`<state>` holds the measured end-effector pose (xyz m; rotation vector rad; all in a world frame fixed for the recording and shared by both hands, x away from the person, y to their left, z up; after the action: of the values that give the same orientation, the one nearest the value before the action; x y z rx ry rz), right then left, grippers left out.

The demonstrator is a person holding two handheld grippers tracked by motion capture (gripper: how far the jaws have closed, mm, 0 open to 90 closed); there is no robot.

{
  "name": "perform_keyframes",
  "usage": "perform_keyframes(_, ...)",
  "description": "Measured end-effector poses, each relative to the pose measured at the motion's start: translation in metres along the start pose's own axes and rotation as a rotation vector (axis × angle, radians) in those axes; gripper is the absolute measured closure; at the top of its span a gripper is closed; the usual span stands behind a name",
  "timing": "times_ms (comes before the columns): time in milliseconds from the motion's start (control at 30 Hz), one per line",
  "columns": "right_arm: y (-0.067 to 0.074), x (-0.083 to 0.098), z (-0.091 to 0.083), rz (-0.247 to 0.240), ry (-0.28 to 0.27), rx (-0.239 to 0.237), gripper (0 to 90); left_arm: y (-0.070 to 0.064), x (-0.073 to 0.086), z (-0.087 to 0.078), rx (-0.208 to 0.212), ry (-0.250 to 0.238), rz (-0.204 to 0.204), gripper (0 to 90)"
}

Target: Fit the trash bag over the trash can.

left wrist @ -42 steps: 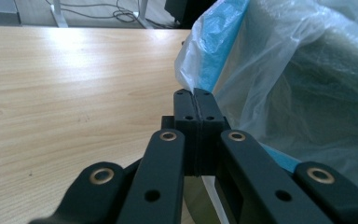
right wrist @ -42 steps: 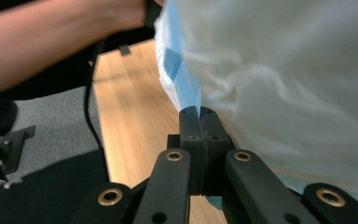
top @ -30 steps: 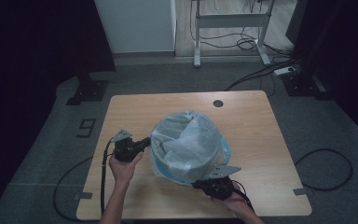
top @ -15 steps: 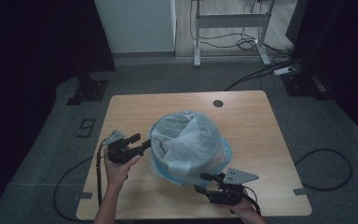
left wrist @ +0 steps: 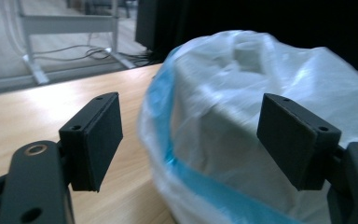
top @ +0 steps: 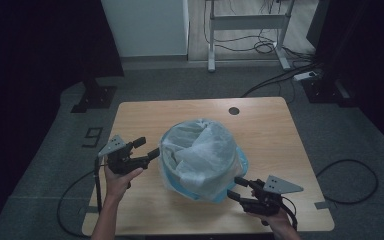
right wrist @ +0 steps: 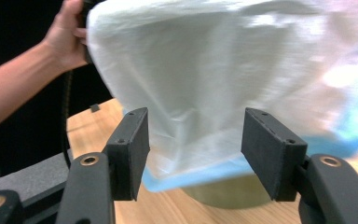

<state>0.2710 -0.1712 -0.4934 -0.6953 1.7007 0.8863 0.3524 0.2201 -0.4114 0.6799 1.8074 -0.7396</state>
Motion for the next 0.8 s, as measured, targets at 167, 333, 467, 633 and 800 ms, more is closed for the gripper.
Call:
perform_keyframes(167, -0.016, 0.003, -0.012, 0.021, 0.003, 0.042, 40.2, -0.008, -0.016, 0.004, 0.067, 0.016, 0.047, 22.9)
perform_keyframes(333, -0.031, 0.006, -0.028, 0.059, -0.015, 0.1, 40.8, -0.017, -0.036, 0.019, 0.13, 0.081, 0.11, 24.7)
perform_keyframes(467, -0.035, 0.009, -0.034, 0.072, -0.016, 0.12, 41.8, -0.021, -0.045, 0.034, 0.167, 0.132, 0.138, 26.8)
perform_keyframes(633, -0.037, 0.012, -0.039, 0.084, -0.019, 0.123, 43.0, -0.028, -0.054, 0.051, 0.207, 0.177, 0.164, 28.6)
perform_keyframes(800, -0.038, 0.014, -0.043, 0.102, -0.025, 0.132, 43.8, -0.037, -0.062, 0.071, 0.252, 0.263, 0.209, 33.4)
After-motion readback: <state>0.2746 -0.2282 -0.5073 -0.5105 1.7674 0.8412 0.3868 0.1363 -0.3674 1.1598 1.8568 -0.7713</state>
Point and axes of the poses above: each handheld gripper's, and its own axes: z roughly forward along the jaws, x roughly out of its underside, y roughly to its left, the point moved 3 cm from there along z, roughly forward along the jaws, and after that the axes turned 1 degree about x, right-handed, at the moved point
